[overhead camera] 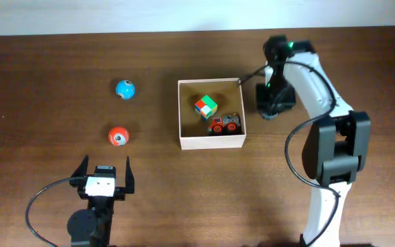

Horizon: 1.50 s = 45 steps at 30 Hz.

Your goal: Pack container

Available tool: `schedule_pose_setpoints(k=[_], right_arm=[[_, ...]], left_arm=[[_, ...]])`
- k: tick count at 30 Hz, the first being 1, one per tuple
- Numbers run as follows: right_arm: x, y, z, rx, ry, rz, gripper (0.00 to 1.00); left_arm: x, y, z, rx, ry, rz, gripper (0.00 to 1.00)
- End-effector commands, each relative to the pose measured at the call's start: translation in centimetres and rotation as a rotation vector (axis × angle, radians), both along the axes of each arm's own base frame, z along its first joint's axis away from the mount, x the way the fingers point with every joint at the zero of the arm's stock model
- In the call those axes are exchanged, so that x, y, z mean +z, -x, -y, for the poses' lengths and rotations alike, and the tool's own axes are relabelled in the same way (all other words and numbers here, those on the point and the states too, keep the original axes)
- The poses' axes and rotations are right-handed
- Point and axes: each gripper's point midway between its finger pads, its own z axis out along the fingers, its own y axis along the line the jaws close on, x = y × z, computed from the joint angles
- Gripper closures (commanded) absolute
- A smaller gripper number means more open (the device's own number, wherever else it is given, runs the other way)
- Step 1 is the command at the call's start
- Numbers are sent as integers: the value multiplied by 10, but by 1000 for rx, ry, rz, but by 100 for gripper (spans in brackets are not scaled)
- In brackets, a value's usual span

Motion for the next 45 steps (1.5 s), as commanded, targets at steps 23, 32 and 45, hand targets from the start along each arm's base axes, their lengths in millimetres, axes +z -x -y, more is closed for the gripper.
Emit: schedule_pose_setpoints(k=[23, 32, 45], right_arm=[[94, 13, -138, 309, -49, 196, 41], [114, -2, -104, 233, -8, 250, 1], [237, 41, 1, 40, 58, 480, 1]], left_arm=[[-3, 0, 2, -13, -14, -9, 1], [-3, 0, 2, -13, -14, -9, 1], [-3, 0, 2, -13, -14, -9, 1]])
